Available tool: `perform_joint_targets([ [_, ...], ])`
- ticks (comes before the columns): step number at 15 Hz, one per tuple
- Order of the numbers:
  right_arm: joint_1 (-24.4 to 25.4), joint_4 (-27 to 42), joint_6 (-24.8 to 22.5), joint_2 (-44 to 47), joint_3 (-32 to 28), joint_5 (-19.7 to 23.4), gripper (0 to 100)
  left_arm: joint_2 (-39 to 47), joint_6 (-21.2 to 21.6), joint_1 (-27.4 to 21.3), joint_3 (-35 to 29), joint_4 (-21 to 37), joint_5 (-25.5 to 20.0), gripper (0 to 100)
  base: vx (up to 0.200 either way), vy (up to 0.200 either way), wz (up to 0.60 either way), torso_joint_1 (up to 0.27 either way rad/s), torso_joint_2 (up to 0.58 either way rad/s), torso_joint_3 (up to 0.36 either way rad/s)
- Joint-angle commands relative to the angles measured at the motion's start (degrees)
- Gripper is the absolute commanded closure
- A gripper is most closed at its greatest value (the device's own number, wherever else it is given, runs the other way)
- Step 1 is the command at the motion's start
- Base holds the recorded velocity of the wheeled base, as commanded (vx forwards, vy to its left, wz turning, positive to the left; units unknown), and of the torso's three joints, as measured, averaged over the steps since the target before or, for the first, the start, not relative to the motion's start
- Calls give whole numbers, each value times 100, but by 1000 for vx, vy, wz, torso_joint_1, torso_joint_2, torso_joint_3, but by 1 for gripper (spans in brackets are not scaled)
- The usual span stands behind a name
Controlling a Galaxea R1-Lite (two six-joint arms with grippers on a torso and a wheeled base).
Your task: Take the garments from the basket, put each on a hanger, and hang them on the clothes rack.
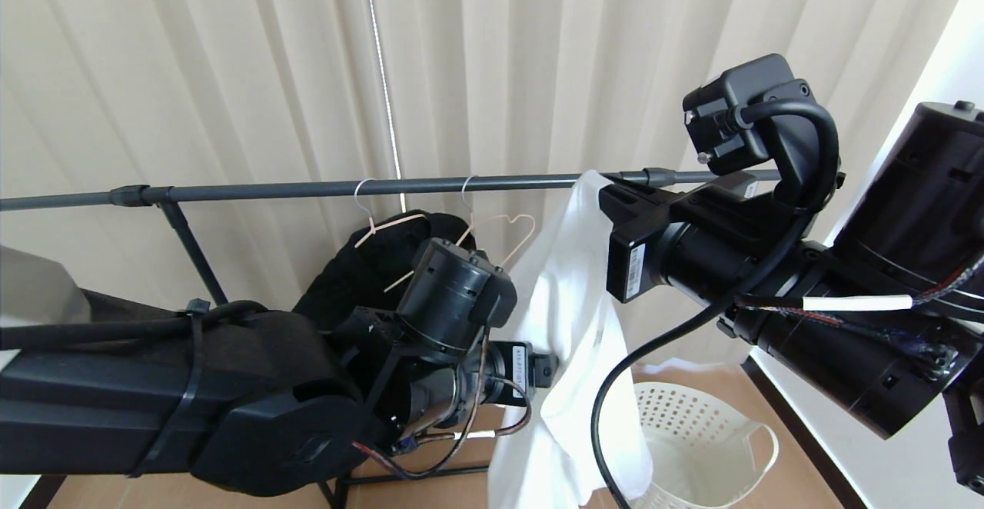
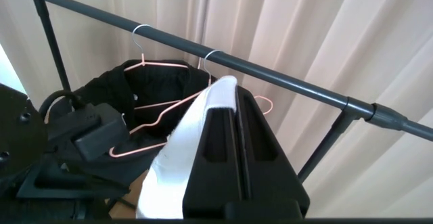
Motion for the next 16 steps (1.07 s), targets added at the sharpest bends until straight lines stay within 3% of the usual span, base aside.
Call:
perform_joint_targets([
  [1, -67, -11, -3, 110, -19, -1, 100, -352, -1, 10, 195, -6, -6, 0, 0, 0, 0, 0, 0, 0],
  [4, -119, -55, -3, 206, -46, -1, 100, -695, 26, -51, 336, -6, -41, 0, 0, 0, 0, 0, 0, 0],
  [16, -102, -64, 6, 171, -98, -10, 100, -255, 158, -350, -69, -32, 73, 0, 0, 0, 0, 0, 0, 0],
])
